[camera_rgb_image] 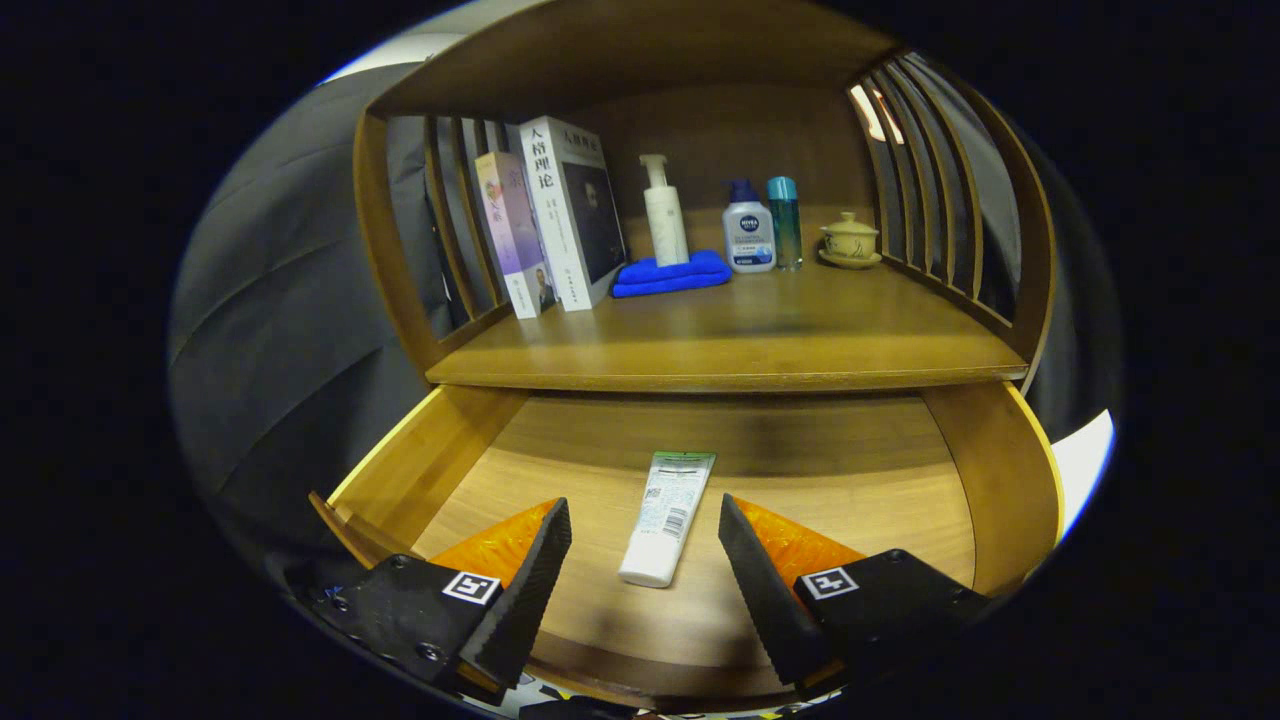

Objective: Pull open the drawer, take out the items inside it, and place them on the countertop above the cabinet.

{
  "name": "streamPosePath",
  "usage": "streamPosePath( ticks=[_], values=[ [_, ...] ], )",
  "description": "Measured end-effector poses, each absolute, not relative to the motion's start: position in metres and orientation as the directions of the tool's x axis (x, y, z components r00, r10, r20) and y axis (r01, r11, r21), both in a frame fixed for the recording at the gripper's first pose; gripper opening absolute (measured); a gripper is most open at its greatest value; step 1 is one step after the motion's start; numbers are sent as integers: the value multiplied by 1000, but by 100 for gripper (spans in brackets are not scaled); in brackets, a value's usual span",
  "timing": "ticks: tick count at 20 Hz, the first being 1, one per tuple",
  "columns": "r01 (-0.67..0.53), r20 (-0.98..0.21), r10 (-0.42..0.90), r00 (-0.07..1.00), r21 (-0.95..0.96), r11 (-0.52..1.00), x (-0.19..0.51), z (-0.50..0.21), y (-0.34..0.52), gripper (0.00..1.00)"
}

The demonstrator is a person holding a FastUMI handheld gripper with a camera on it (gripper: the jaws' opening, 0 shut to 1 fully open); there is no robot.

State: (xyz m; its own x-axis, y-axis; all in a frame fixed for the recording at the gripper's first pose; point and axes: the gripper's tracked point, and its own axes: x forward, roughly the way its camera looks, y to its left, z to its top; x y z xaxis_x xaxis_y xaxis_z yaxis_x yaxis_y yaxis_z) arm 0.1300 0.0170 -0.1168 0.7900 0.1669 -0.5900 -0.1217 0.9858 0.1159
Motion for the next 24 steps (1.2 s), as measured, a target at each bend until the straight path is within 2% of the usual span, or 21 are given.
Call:
streamPosePath(
  ticks=[10,13,16,22,24],
  values=[
    [-26,-761,196,619,230,973,152,-152,22,93],
    [-91,-816,192,545,170,981,143,-161,26,94],
    [-169,-818,135,559,47,984,161,-152,32,94],
    [-134,-907,121,404,73,988,155,-179,40,94],
    [-117,-914,120,387,80,990,156,-182,39,89]
  ],
)
